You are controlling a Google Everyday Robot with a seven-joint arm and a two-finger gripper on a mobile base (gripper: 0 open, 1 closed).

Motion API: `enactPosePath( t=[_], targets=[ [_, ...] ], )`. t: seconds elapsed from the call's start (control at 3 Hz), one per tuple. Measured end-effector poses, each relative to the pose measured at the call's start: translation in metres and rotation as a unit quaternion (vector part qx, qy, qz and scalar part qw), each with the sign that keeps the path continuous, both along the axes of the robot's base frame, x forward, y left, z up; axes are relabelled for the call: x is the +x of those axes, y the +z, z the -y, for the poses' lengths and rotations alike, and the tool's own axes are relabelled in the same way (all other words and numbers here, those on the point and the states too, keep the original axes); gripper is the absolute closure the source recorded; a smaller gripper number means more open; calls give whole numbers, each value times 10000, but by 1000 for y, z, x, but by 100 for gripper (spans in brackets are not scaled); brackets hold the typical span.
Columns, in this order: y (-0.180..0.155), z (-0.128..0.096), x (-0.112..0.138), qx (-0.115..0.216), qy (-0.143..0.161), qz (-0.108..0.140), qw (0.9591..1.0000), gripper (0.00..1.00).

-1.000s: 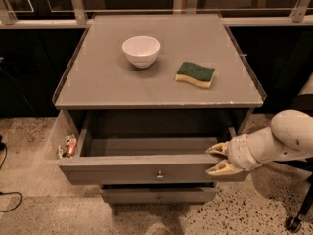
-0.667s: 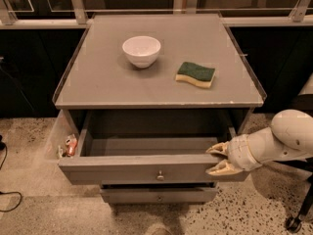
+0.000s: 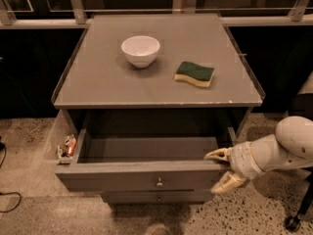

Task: Open top drawer

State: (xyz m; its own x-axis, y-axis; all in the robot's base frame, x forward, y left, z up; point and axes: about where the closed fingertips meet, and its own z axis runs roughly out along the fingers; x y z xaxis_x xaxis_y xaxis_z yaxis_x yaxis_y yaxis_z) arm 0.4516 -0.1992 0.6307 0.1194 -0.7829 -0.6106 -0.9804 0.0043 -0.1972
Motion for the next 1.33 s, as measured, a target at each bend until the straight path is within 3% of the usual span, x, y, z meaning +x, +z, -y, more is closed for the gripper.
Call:
enactPosePath(
  t=[0.33,1.0,1.33],
  targets=[
    [-7,10,-27,44,23,-27,10000,54],
    [-4,12,-39,41,27,-18,10000,99],
    [-3,11,-41,41,28,-18,10000,100]
  ],
)
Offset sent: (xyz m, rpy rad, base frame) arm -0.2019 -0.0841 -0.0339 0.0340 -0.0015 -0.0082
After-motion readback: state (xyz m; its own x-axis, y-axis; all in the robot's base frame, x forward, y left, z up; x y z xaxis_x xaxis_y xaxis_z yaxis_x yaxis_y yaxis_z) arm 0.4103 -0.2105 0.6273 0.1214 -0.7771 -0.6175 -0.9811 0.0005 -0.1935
